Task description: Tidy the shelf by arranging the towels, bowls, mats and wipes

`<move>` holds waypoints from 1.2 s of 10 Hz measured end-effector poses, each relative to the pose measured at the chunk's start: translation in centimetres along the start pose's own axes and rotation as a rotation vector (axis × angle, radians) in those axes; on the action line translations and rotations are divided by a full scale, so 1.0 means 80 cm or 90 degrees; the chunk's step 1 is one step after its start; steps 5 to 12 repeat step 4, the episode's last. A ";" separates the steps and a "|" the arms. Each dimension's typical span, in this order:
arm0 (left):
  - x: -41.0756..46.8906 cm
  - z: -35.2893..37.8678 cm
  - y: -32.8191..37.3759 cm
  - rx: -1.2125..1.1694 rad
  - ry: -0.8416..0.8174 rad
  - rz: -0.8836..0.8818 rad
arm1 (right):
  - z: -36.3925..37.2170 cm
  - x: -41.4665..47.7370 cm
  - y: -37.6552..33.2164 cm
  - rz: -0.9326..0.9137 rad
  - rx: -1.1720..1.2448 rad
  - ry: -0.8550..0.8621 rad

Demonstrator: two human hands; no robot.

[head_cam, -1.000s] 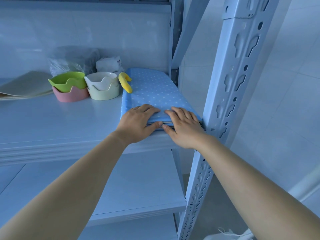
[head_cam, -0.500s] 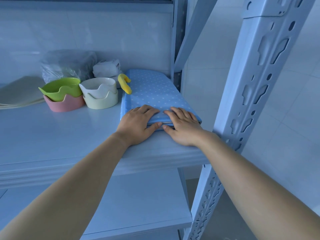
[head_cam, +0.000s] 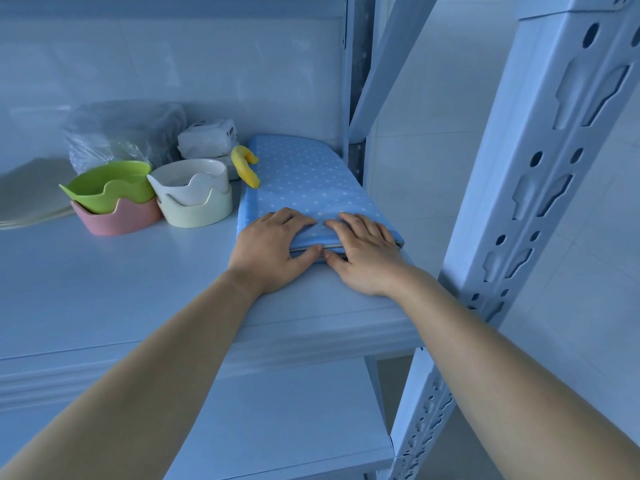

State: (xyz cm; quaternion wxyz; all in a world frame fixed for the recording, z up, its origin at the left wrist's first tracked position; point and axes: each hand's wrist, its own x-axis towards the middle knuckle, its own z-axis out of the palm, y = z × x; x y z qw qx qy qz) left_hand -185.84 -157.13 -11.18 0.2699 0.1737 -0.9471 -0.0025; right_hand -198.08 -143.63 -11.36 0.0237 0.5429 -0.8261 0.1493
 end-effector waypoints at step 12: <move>-0.027 -0.017 0.011 0.058 0.064 -0.016 | -0.008 -0.031 -0.003 -0.039 0.153 0.207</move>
